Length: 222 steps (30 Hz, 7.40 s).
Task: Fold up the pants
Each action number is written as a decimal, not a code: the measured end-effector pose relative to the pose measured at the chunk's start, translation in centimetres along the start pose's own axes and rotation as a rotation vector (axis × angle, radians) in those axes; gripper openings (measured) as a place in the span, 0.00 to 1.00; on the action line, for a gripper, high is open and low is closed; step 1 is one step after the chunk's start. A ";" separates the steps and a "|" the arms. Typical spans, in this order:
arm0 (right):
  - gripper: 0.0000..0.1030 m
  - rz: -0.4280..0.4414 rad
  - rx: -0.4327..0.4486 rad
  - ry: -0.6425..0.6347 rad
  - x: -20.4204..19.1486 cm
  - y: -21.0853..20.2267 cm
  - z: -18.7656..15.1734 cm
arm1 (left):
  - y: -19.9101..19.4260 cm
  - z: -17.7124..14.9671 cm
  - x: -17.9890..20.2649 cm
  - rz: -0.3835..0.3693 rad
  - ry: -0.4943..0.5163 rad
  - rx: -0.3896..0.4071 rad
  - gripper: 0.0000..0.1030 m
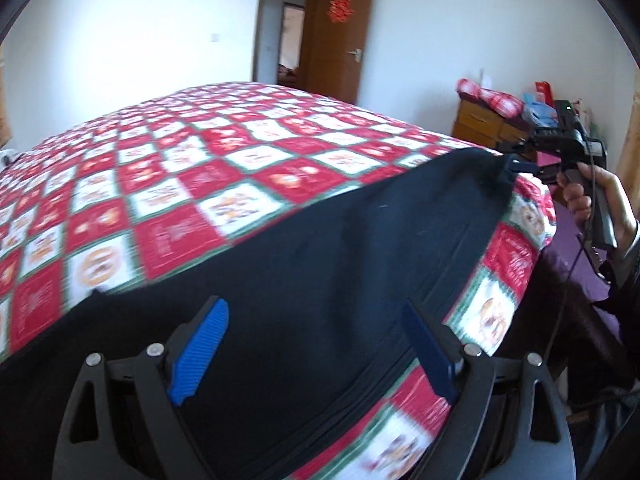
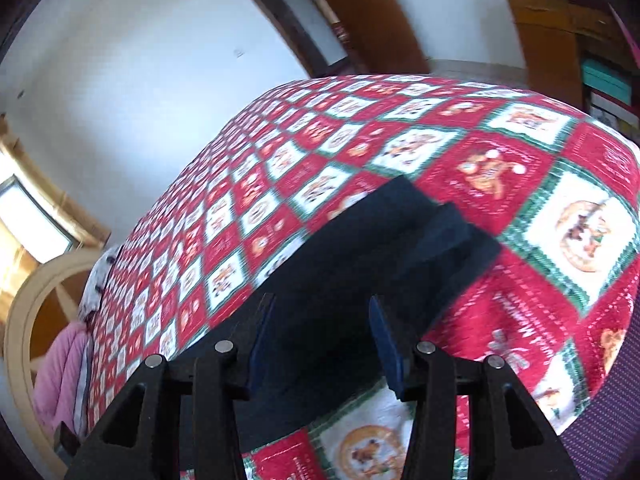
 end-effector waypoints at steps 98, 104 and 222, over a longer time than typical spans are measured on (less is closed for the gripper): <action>0.03 0.294 0.163 0.191 8.0 -1.0 1.3 | 5.7 -4.0 8.3 -0.041 0.165 -0.070 0.07; 0.03 0.384 0.211 -0.029 -0.4 -3.5 4.7 | 5.9 -3.7 8.1 -0.063 0.112 -0.053 0.07; 0.22 0.527 -0.883 -0.455 -42.1 22.0 -28.1 | -3.2 -8.0 -10.6 0.318 -0.224 0.157 0.45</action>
Point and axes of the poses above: each gripper's, at about its wrist camera, not at the fingertips, and y roughly the way its jaws point, x to its right, z to its top, the point moved 9 cm from there along y, roughly the way its jaws point, and after that the axes turned 2 degrees about -x, right-handed, at the moved point
